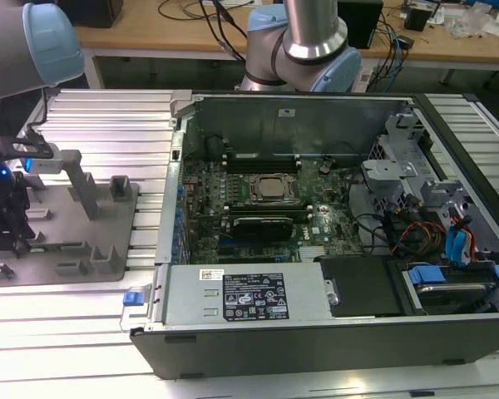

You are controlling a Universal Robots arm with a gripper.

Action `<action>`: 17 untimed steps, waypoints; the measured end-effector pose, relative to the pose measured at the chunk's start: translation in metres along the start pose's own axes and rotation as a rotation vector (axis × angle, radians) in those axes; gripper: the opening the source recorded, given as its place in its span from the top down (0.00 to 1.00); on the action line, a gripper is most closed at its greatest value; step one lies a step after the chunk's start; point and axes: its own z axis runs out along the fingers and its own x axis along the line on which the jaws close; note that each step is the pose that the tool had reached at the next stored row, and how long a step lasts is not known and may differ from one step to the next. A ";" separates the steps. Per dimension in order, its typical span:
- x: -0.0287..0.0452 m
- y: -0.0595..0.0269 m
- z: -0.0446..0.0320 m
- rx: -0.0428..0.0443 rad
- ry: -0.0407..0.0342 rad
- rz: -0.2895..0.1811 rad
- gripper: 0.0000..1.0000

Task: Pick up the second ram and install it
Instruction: 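Pick up the second ram and move it above second insertion slot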

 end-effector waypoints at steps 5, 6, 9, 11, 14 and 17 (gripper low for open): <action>-0.0004 0.0002 0.0066 -0.0004 -0.0001 -0.011 0.72; -0.0004 0.0001 0.0067 -0.0003 -0.0002 -0.011 0.72; -0.0006 0.0000 0.0093 -0.0001 -0.0003 -0.011 0.72; -0.0012 -0.0001 0.0102 -0.0003 -0.0003 -0.011 0.72; -0.0015 -0.0001 0.0104 -0.0001 -0.0003 -0.011 0.72; -0.0017 -0.0001 0.0104 -0.0002 -0.0004 -0.011 0.81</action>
